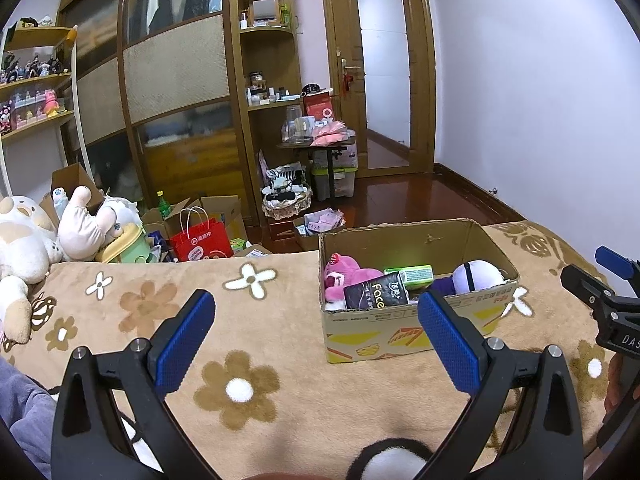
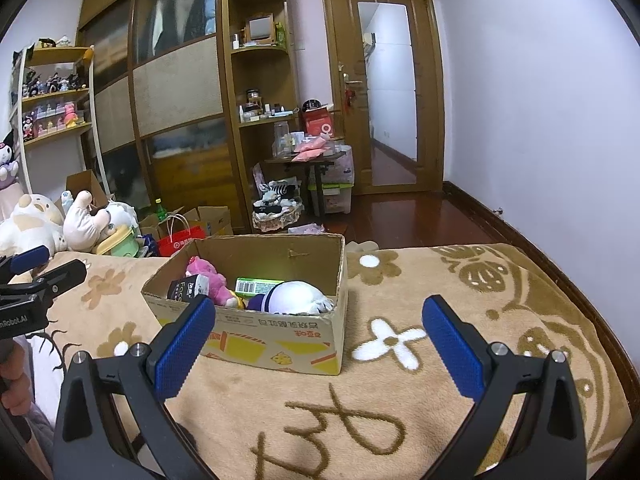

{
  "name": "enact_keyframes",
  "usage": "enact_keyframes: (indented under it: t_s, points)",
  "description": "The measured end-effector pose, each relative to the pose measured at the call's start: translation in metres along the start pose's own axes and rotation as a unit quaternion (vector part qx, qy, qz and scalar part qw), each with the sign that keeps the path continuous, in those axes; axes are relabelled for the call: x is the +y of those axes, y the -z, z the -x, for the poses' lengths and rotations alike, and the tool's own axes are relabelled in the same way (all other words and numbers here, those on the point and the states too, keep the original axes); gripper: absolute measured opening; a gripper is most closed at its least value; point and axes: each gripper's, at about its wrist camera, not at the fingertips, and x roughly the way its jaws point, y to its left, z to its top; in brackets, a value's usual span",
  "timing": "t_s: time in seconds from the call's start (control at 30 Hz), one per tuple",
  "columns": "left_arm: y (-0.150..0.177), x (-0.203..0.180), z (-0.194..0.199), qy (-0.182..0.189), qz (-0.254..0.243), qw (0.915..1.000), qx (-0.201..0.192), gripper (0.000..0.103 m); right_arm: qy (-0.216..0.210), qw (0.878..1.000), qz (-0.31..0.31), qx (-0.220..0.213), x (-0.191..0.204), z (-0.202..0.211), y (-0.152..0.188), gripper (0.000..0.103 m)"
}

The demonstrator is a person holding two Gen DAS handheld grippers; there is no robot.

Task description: Organize soft objects

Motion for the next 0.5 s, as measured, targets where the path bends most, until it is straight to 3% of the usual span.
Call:
enact_keyframes:
  t_s: [0.5]
  points:
    - [0.0001, 0.0006, 0.0016, -0.003, -0.002, 1.0, 0.0, 0.1, 0.004, 1.0, -0.004, 0.002, -0.0034, -0.0011, -0.0001, 0.103]
